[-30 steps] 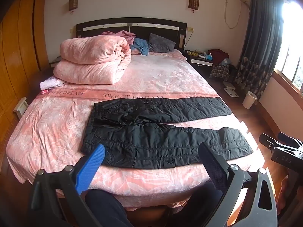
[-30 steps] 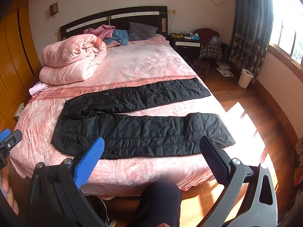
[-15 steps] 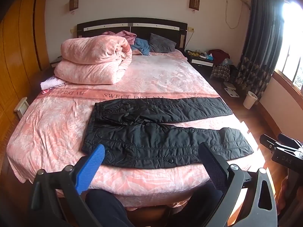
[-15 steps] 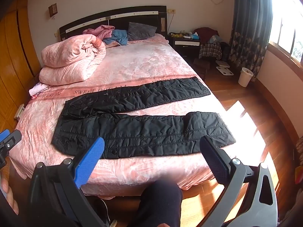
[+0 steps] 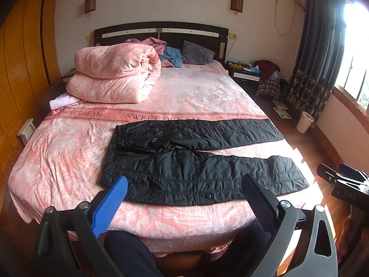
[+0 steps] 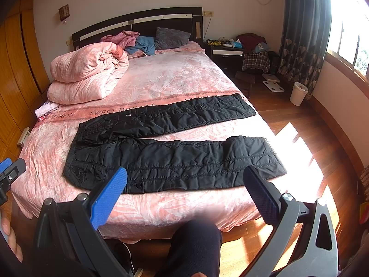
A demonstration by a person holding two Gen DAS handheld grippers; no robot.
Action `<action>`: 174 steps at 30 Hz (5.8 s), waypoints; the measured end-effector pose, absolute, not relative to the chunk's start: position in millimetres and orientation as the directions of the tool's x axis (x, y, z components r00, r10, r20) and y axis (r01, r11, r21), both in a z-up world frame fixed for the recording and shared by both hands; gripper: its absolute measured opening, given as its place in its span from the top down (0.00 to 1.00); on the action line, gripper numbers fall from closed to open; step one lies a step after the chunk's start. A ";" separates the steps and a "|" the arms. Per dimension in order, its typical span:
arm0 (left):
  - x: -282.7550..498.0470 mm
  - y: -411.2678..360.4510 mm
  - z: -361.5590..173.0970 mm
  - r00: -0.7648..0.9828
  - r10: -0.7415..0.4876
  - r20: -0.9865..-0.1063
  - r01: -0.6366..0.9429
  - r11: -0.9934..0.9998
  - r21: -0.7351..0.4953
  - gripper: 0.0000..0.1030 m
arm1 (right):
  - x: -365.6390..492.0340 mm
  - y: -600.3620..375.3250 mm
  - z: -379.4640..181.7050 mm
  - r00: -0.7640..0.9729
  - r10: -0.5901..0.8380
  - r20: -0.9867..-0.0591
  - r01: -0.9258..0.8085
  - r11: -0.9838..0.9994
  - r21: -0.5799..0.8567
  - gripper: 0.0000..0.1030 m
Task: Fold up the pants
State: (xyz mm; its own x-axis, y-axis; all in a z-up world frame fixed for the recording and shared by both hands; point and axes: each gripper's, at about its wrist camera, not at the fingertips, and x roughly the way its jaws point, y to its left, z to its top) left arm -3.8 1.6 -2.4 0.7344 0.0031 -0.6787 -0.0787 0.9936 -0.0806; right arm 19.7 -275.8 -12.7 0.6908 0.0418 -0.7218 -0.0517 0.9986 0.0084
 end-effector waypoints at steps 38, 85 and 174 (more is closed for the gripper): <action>-4.3 6.2 -2.5 0.733 0.004 -0.681 -0.083 0.993 -0.083 0.03 | 20.0 -270.9 -12.6 0.692 0.047 -0.721 -0.058 0.998 0.009 0.02; 22.9 60.0 -42.3 0.697 -0.025 -0.716 -0.115 0.983 -0.145 0.03 | 45.1 -297.8 -28.8 0.745 0.142 -0.652 -0.051 0.986 0.156 0.02; 172.3 414.8 -260.3 0.525 -0.042 -0.850 -0.561 0.734 -0.383 0.04 | 188.1 -572.6 -315.7 0.304 0.178 -0.936 0.394 0.871 0.294 0.48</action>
